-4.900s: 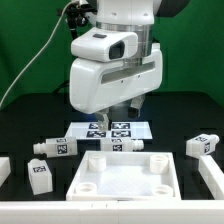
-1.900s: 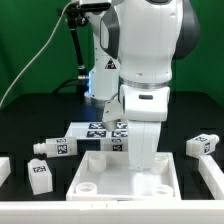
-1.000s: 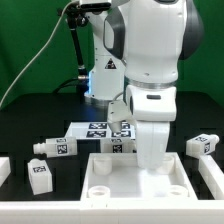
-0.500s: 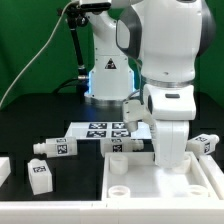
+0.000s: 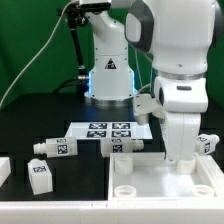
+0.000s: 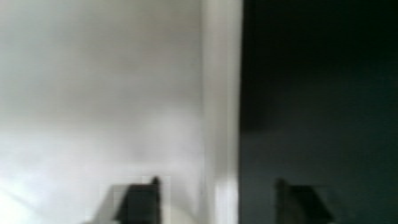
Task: Assemble one leg
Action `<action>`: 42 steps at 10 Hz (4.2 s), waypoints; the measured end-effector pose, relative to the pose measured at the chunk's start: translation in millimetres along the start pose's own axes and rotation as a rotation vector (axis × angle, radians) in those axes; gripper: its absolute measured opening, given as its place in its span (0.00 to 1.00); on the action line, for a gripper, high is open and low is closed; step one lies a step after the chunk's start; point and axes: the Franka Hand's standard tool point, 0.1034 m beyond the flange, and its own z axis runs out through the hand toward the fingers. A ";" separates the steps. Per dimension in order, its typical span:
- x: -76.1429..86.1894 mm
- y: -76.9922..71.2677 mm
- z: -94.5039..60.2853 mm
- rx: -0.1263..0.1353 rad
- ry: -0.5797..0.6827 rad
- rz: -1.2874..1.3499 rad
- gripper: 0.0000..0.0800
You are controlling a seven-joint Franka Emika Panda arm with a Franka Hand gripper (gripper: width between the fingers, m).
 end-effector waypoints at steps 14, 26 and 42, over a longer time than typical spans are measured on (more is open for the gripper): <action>13.0 -60.0 -5.9 -0.038 0.101 1.197 0.81; 18.9 -53.8 -21.2 0.272 0.071 2.268 0.81; 25.7 -31.0 -21.1 0.548 0.049 2.009 0.81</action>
Offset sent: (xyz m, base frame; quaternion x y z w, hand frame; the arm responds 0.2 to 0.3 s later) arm 0.0000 0.0000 0.0000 0.0000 0.0000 0.0650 0.9979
